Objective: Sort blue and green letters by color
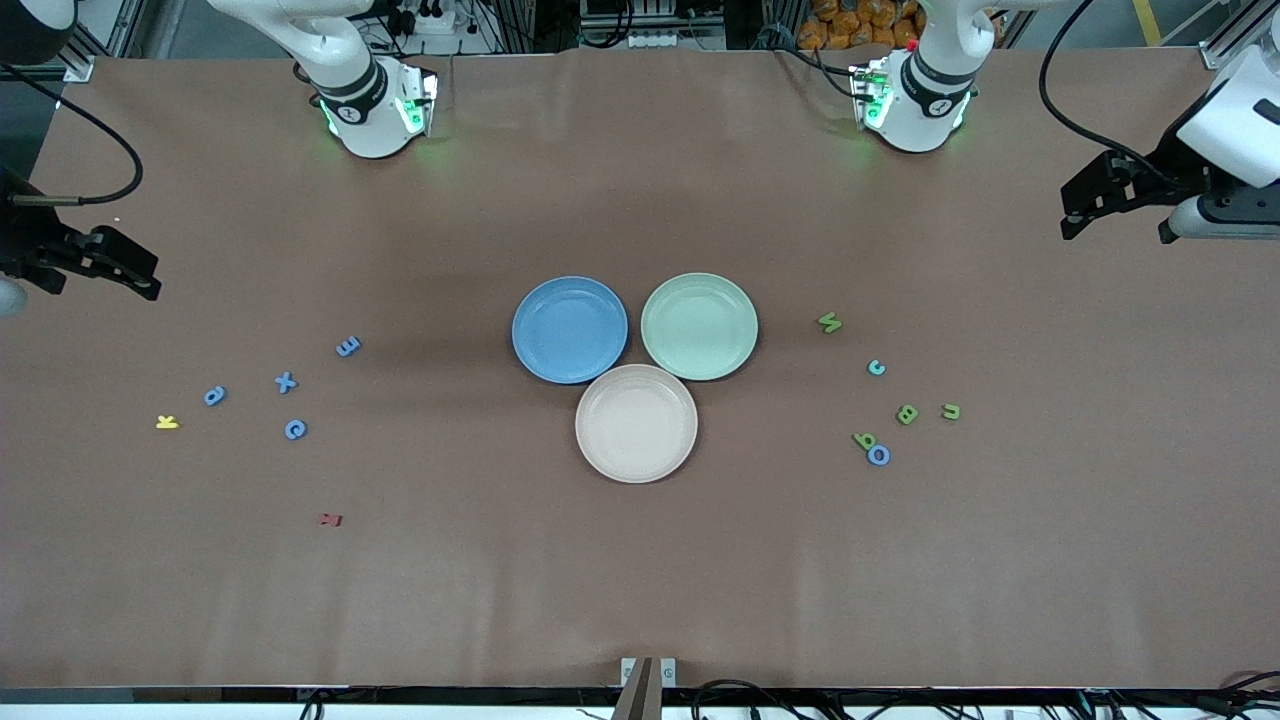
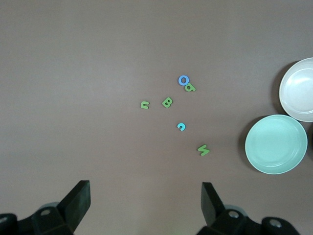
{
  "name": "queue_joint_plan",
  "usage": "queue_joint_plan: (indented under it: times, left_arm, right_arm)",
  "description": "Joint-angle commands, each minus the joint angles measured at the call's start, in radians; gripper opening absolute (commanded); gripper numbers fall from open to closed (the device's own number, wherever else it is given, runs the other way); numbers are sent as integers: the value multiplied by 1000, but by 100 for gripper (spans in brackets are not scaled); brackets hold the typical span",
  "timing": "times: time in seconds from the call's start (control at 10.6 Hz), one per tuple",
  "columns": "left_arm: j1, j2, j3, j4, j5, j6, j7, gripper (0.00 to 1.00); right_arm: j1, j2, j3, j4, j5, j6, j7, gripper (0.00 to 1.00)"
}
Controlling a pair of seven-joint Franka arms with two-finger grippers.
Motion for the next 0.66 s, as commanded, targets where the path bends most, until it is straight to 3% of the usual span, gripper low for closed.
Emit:
queue_joint_plan:
  times: [0.0, 0.28, 0.56]
  left_arm:
    - [7, 7, 4, 22, -4, -19, 33, 100]
    - [7, 16, 4, 13, -13, -19, 37, 100]
    - [12, 24, 5, -100, -59, 27, 39, 100]
  right_arm:
    - [10, -16, -5, 2, 19, -9, 3, 100]
    - [35, -16, -7, 2, 17, -6, 5, 100]
    - [27, -10, -13, -1, 19, -5, 3, 100]
